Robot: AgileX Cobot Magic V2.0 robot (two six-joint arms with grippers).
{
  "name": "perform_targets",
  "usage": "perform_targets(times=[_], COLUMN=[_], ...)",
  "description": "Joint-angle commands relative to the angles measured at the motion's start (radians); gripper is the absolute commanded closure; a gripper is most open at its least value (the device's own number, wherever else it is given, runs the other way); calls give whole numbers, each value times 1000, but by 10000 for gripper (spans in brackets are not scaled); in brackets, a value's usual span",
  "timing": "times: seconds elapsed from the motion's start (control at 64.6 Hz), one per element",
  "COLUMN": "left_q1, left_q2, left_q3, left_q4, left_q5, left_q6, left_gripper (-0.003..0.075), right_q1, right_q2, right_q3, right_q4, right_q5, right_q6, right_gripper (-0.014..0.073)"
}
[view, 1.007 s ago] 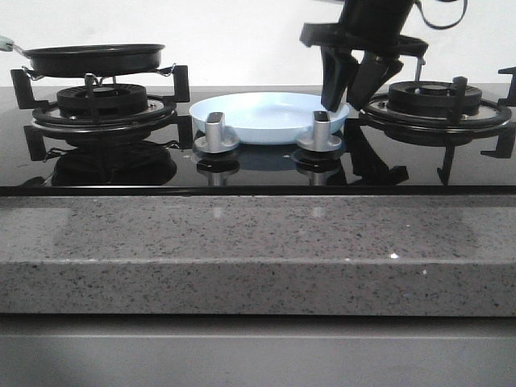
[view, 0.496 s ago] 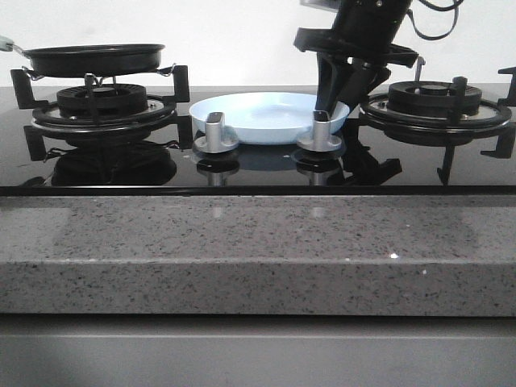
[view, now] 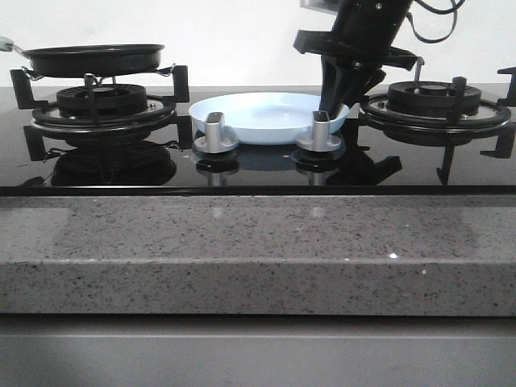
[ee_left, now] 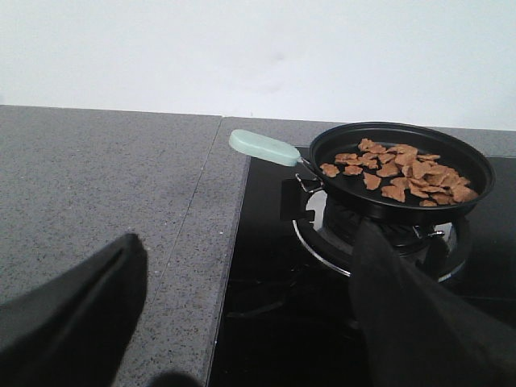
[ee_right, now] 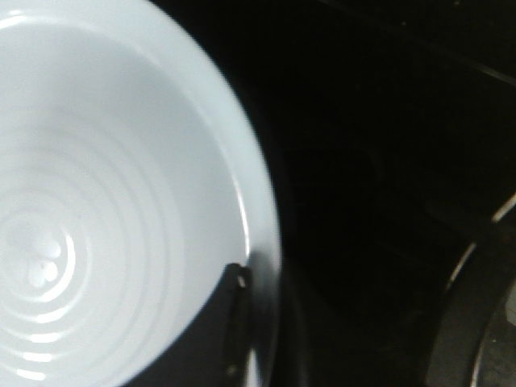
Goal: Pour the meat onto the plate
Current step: 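Lift the plate with the right gripper and raise it above the stove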
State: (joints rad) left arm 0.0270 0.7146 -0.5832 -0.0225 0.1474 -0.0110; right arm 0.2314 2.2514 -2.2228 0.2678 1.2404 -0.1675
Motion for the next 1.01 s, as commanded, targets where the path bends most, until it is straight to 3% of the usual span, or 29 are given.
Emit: perform_targets(times=[0.0,0.372,0.62,0.821,0.991], left_q1=[3,3,3,3,3], left_q2=[1,1,1,1,1], left_q3=[-35,-35,-35,-35,-35], left_q4=[1,1,1,1,1], left_q5=[-85,-85,-83,-83,-83], left_q6=[-10,-10,-10,-10,-10], left_gripper=[209,209,210,210,210], right_q1=[-1,-28,-37,-34,-29], right_q2=[-59,-102,-230,-319,-468], right_q3=[-28,-148,-123,84,382], right_q4=[13,13,37,170,245], right_q5=[53,100,100,69,-107], right_q6=[-16,29,44,-8,-68], right_gripper=[669,654,654,654,654])
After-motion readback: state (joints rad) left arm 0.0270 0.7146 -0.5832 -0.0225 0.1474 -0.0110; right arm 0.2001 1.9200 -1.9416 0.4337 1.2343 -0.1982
